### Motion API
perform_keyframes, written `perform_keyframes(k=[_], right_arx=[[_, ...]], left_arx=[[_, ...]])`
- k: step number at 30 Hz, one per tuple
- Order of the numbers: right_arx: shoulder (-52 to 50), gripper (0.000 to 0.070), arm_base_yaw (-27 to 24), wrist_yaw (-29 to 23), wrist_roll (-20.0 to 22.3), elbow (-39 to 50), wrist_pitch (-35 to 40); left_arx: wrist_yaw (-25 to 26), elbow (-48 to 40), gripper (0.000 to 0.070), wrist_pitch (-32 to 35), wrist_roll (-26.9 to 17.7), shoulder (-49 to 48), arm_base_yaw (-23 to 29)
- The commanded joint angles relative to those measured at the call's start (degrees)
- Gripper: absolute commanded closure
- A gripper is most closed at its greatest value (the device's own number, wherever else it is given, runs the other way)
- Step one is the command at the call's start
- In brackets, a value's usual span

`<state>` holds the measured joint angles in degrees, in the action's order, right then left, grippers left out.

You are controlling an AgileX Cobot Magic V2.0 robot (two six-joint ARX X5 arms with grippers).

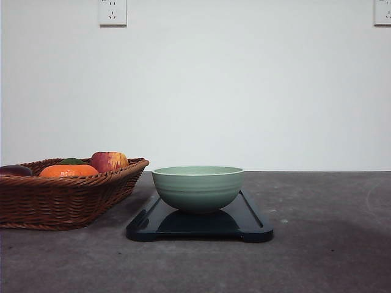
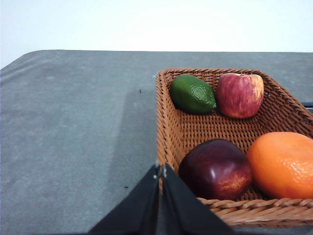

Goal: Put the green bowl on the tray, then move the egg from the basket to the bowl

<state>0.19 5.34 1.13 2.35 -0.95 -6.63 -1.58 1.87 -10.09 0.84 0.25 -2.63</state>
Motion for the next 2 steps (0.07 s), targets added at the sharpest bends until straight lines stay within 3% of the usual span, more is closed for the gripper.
perform_keyframes(k=[1,2], right_arx=[[0.0,0.0684,0.1,-0.1,-0.3,0.2,0.6],[0.0,0.0684,0.1,-0.1,-0.3,0.2,0.6]], left_arx=[[-0.1,-1.1,0.0700,0.8,-0.1,0.0,0.1],[-0.1,-1.1,0.0700,0.8,-0.1,0.0,0.1]])
